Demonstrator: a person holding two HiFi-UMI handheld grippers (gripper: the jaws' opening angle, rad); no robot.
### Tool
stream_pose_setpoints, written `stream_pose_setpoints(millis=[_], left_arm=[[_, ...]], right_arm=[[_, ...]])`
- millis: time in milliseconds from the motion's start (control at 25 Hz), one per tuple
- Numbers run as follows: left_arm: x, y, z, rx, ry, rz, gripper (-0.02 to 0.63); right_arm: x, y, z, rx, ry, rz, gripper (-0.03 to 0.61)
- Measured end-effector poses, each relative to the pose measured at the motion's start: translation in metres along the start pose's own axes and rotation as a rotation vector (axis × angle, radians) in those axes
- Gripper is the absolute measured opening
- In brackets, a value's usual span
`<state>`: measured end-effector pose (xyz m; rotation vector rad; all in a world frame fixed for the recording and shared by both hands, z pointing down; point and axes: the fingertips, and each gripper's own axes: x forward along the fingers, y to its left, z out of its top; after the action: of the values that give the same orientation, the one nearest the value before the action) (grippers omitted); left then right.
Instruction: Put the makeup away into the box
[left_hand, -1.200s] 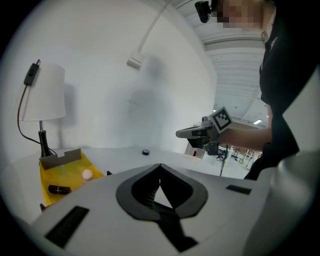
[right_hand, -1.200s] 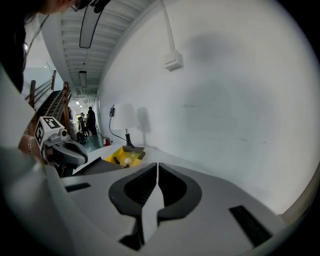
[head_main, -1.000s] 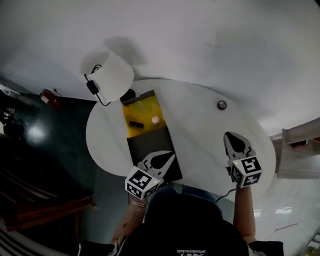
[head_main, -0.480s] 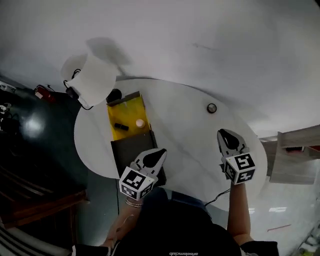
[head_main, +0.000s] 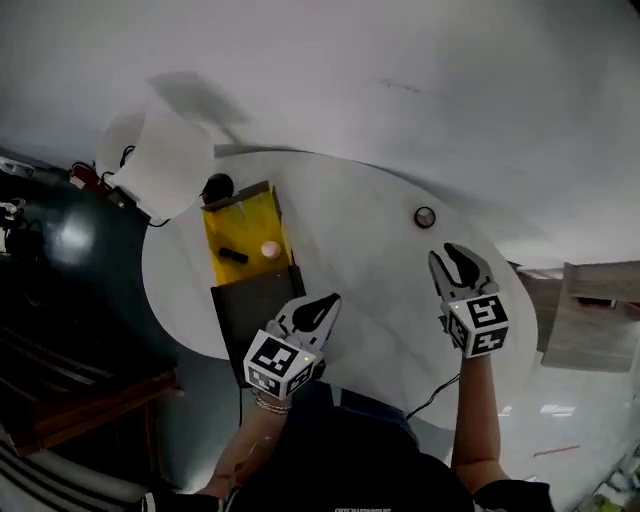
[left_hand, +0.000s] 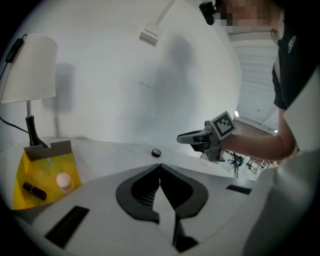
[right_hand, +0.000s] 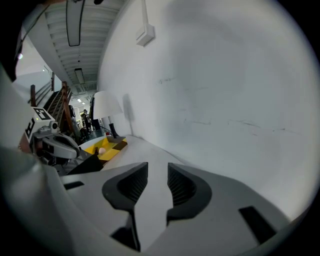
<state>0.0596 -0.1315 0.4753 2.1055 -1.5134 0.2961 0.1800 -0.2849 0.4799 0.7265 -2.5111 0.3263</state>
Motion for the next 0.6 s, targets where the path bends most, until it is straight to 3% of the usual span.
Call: stream_pose_setpoints(millis=[360,600], left_arm=[[0.032,0.004,0.001,-0.005,0.020,0.022,0.017],[0.057,0.011,0.003,-0.053,0.028,-0.017,0.017]], right_arm=[[0.051,-0.019,-0.019,0.019,0.077,0.026,0.187],[0.081,-0.035,-0.031,0.002,0.101,0.003,0.215]])
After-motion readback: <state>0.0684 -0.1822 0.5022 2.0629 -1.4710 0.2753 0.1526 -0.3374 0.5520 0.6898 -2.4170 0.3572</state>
